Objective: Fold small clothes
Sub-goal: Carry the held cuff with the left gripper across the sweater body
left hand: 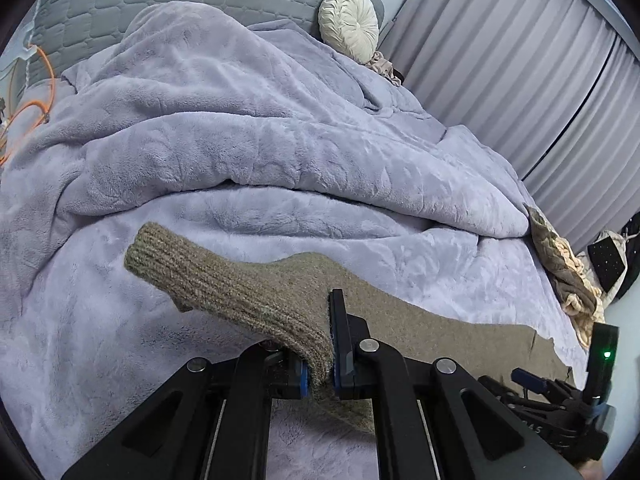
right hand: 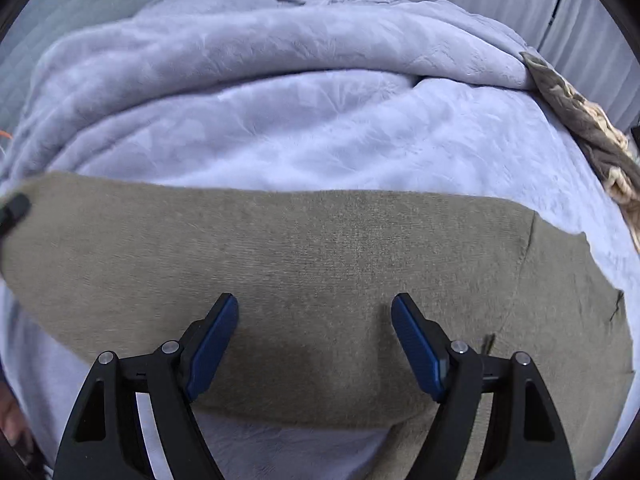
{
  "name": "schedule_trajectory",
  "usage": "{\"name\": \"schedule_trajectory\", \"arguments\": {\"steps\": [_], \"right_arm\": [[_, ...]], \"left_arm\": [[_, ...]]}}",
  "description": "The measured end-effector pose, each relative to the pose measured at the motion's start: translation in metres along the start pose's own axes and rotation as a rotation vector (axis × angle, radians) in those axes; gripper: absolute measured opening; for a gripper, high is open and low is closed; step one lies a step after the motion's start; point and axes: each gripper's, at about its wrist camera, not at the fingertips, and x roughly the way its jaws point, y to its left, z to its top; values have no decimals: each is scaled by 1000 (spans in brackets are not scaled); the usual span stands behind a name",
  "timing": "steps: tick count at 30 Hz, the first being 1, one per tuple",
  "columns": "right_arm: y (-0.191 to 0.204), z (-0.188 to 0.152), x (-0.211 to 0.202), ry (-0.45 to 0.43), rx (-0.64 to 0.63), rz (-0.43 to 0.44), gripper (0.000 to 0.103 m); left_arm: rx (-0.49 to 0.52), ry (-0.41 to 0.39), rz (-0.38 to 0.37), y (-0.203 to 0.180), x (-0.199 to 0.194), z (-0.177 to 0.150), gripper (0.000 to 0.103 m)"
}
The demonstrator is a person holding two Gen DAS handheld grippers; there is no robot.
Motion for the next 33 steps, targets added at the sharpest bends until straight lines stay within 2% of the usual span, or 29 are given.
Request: {"name": "schedule_trajectory", "arguments": {"steps": [3,11,16,21,26,33], "right_arm": [[-15,-7,-16,-32,27,-30,82],[-66,-25,-33,3,136,-38,82],[-65,-25,-41,6,122,22,82],[-63,-31,-50,-15,117,35,82],[-78,-40,-55,-14,129,25,82],[-112,-56,-67,-12,168,-26,82]], "left_arm": [[49,4,31,-16,-3,0,9],[173,-4,59,-76,-14,-2,9],[237,-3,48,-112,-24,-7,9],[292,8,53,-144,-28,-15,9],[339,20,51,-172,-27,-25,9],[372,85,47,-205,-12,-44,9]]}}
